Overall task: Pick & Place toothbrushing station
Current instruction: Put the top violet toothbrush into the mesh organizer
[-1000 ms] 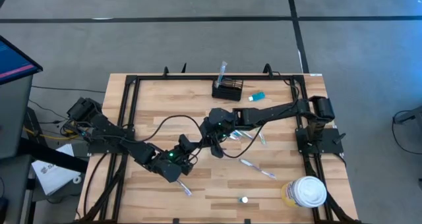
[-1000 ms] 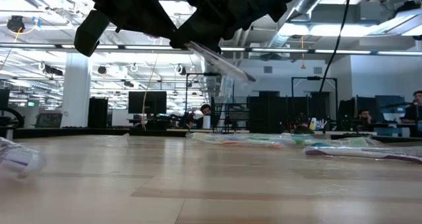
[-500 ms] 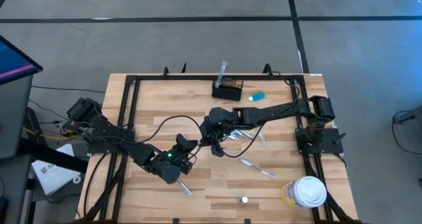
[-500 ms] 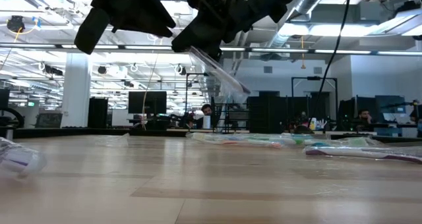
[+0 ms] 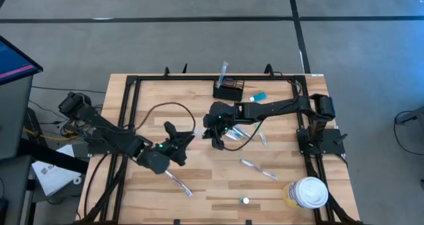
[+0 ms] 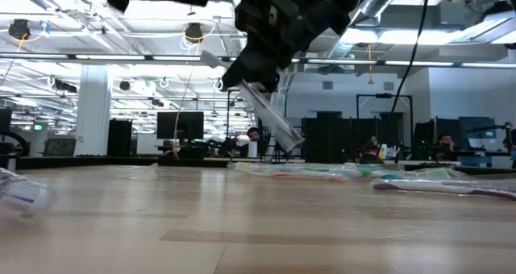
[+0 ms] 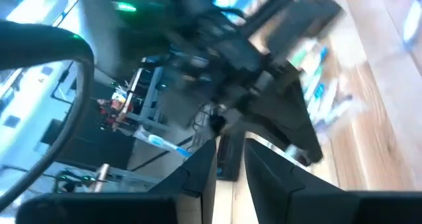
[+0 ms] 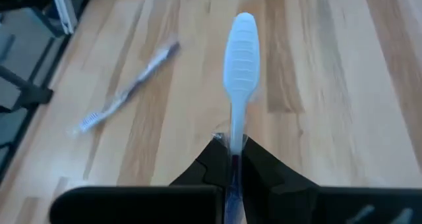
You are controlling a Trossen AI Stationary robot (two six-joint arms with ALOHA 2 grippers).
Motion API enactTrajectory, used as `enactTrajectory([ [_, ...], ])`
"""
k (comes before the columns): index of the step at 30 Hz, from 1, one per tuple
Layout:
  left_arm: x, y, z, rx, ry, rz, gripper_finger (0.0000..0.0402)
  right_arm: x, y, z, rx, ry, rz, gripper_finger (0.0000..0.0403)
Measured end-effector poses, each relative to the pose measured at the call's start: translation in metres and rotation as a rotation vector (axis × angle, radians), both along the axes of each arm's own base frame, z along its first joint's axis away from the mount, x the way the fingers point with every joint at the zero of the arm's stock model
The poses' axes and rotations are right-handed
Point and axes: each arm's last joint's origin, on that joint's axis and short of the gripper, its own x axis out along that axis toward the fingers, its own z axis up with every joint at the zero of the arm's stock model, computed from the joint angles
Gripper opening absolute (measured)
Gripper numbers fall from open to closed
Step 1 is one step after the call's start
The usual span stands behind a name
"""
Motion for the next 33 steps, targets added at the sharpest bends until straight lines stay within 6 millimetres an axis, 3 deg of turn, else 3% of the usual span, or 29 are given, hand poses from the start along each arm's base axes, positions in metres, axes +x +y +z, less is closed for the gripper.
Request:
enactTrajectory([
  [6, -0.012, 0.009, 0.010, -0.117, -0.086, -0.009, 0.0072, -0.007, -0.010, 0.010, -0.064, 0.007, -0.058, 0.0011],
  [13, -0.024, 0.020, -0.004, -0.201, -0.105, -0.018, 0.0072, -0.021, -0.024, 0.035, -0.145, -0.025, -0.142, 0.0011],
  [25, -0.020, 0.036, -0.021, -0.267, -0.158, 0.011, 0.0072, -0.057, -0.053, 0.088, -0.264, -0.118, -0.289, 0.0011],
  [33, -0.019, 0.037, -0.023, -0.288, -0.174, 0.000, 0.0072, -0.084, -0.082, 0.096, -0.319, -0.122, -0.423, 0.0011],
])
